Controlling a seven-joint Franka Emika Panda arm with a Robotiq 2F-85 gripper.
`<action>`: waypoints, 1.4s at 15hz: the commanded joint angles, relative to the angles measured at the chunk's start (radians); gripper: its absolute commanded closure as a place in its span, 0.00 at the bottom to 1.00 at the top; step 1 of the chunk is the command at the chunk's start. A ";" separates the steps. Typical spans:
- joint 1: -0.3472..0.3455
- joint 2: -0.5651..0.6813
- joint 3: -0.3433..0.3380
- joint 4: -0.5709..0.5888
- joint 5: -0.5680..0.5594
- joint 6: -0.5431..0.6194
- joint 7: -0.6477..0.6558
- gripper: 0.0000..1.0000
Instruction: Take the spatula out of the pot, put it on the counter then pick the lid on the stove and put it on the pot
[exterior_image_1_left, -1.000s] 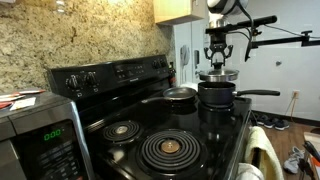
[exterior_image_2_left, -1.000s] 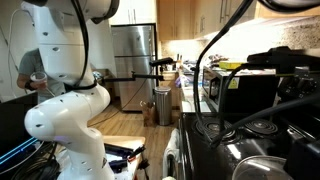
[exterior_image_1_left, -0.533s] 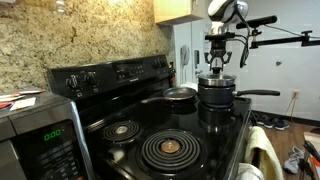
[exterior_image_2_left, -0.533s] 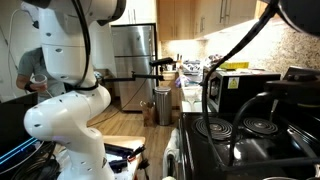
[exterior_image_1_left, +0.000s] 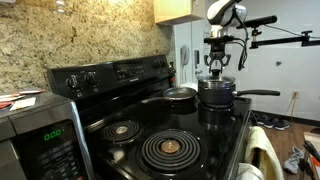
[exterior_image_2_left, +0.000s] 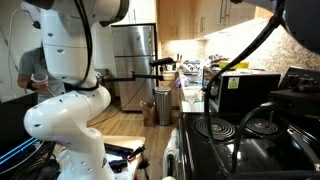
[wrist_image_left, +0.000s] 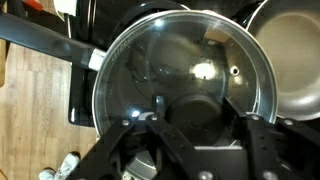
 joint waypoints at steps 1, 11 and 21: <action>-0.003 -0.026 0.008 -0.012 0.026 0.004 0.042 0.66; -0.004 -0.057 0.004 -0.054 0.031 0.008 0.101 0.66; -0.010 -0.100 -0.008 -0.120 0.039 0.040 0.197 0.66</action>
